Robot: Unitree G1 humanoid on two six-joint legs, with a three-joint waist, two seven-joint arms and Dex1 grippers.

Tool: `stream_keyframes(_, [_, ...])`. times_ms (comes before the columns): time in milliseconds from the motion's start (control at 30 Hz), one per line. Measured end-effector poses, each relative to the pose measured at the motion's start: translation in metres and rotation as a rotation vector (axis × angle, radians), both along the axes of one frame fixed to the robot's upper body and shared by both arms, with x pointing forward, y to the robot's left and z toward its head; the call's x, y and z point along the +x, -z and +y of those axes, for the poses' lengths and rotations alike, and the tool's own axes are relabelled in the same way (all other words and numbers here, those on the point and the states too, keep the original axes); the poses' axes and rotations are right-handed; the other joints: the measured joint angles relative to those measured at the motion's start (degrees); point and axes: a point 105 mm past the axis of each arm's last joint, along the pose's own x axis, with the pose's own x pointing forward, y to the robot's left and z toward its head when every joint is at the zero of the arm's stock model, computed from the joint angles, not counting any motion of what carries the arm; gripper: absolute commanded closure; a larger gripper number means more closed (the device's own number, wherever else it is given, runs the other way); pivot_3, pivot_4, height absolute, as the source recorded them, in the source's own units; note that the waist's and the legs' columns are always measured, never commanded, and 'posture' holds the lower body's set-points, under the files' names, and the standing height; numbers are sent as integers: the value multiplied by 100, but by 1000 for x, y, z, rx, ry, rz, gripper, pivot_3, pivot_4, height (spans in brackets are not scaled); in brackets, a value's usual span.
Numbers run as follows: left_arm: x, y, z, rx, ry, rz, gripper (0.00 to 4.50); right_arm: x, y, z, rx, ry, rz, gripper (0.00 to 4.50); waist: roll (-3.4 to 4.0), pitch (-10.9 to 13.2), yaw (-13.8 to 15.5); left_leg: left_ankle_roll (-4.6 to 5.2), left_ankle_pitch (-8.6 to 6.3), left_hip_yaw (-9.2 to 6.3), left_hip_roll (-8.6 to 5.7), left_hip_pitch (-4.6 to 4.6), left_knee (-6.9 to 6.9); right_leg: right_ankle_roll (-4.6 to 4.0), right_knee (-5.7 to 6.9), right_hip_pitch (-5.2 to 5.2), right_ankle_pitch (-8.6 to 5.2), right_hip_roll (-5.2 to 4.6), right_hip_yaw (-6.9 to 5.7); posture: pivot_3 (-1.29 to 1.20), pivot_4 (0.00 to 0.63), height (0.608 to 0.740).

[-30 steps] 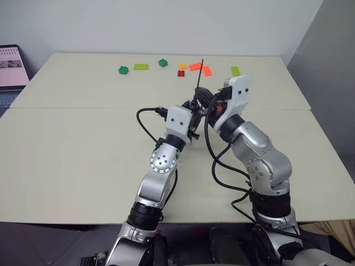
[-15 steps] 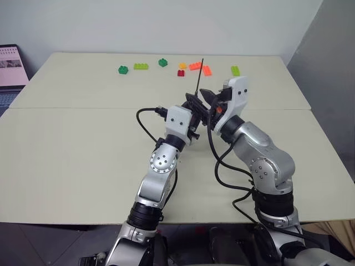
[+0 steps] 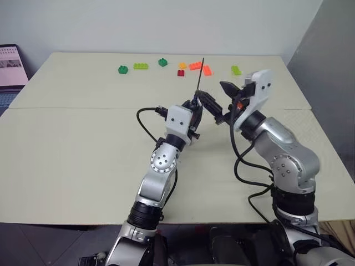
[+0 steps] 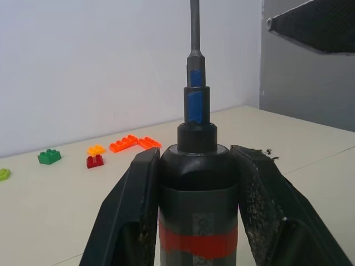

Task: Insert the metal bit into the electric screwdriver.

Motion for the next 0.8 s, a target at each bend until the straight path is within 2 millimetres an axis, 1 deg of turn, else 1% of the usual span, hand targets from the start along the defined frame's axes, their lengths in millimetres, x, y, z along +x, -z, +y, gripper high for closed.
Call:
stream_keyframes(133, [4,-2,-2,23,17,-3,2868,-1,-3,-23,-50,12,-2,0,-1,1,1,0,0,0,0,-4,-1,0,-13,1,1,0,0,0,150,740])
stream_keyframes(233, [11,-7,3,105,24,-29,2868,-8,-4,-38,-115,-10,2,0,0,2,7,1,0,-1,1,-18,-7,5,-33,-3,5,1,-1,0,150,740])
stream_keyframes(267, [18,-14,7,185,27,-52,2868,-15,-2,-45,-167,-37,8,0,0,3,24,1,0,-3,1,-30,-7,6,-44,-9,6,0,-4,0,150,740])
stream_keyframes(400, [34,-37,16,360,22,-98,2868,-37,5,-54,-352,-125,18,0,1,4,81,2,-1,-9,-1,-62,-8,6,-67,-19,6,-7,-17,0,150,740])
stream_keyframes(433, [39,-42,16,427,36,-105,2868,-44,10,-57,-429,-150,26,0,2,4,101,1,-1,-11,-1,-73,-8,6,-71,-28,6,-9,-24,0,150,740])
stream_keyframes(500, [47,-46,19,556,65,-92,2868,-57,20,-64,-545,-190,55,0,1,4,151,1,-1,-10,-1,-79,-14,6,-76,-32,6,-13,-33,0,150,740])
stream_keyframes(533, [52,-45,21,637,85,-71,2868,-63,26,-68,-599,-217,79,0,1,4,182,1,-1,-10,-1,-78,-21,6,-79,-32,6,-14,-37,0,150,740])
stream_keyframes(567, [55,-42,27,686,90,-49,2868,-67,26,-70,-614,-229,80,0,1,4,181,1,-1,-10,0,-76,-26,6,-82,-33,6,-14,-35,0,150,740])
stream_keyframes(600, [57,-35,26,755,120,-20,2868,-69,26,-73,-630,-234,87,0,1,4,192,1,-1,-9,-1,-78,-28,6,-81,-34,6,-15,-38,0,150,740])
stream_keyframes(633, [56,-24,22,851,180,15,2868,-72,26,-76,-650,-241,96,0,2,5,202,1,-1,-10,0,-80,-34,5,-81,-37,6,-15,-40,0,150,740])
stream_keyframes(700, [53,1,17,988,283,81,2869,-78,18,-81,-666,-251,77,0,-1,6,206,1,0,-10,1,-80,-38,5,-80,-37,6,-15,-44,0,150,740])
stream_keyframes(767, [48,10,12,1127,372,92,2871,-85,10,-85,-689,-257,60,0,-1,7,208,1,0,-12,3,-81,-37,4,-79,-37,6,-15,-48,0,150,740])
stream_keyframes(800, [49,12,11,1150,389,99,2871,-87,8,-86,-693,-260,58,0,-1,7,210,1,0,-12,2,-80,-37,4,-78,-36,6,-15,-48,0,150,740])
